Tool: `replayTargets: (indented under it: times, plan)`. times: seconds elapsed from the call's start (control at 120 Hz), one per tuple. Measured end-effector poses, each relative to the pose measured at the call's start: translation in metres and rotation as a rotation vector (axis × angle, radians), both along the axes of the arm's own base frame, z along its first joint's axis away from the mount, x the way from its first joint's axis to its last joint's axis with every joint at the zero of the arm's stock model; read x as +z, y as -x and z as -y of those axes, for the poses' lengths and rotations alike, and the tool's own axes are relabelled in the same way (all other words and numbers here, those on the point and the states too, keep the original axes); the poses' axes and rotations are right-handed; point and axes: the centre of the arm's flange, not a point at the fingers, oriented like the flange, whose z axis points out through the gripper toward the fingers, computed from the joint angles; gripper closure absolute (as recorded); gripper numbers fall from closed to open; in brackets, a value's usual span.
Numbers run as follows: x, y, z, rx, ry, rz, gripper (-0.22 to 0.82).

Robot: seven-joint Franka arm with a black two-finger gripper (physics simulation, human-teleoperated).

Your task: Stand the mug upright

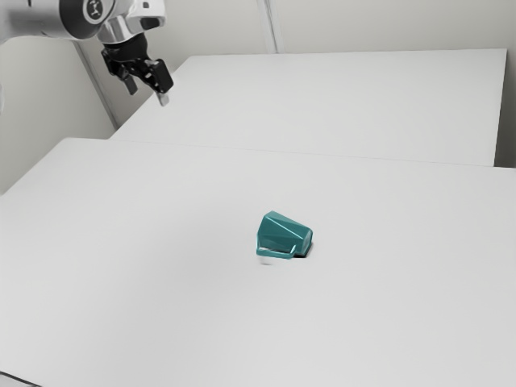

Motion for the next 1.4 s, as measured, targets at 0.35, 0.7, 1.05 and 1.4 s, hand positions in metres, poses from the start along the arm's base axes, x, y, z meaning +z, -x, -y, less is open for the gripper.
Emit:
replayTargets:
  times: [0.35, 0.7, 1.05, 1.4]
  plan:
    - [0.002, 0.009, -0.002, -0.009, 0.003, -0.002, 0.02]
    - [-0.046, 0.008, -0.008, 0.027, 0.118, -0.033, 0.02]
    - [-0.12, 0.005, -0.035, 0.138, 0.397, -0.051, 0.02]
    - [-0.189, 0.015, -0.065, 0.131, 0.736, -0.018, 0.02]
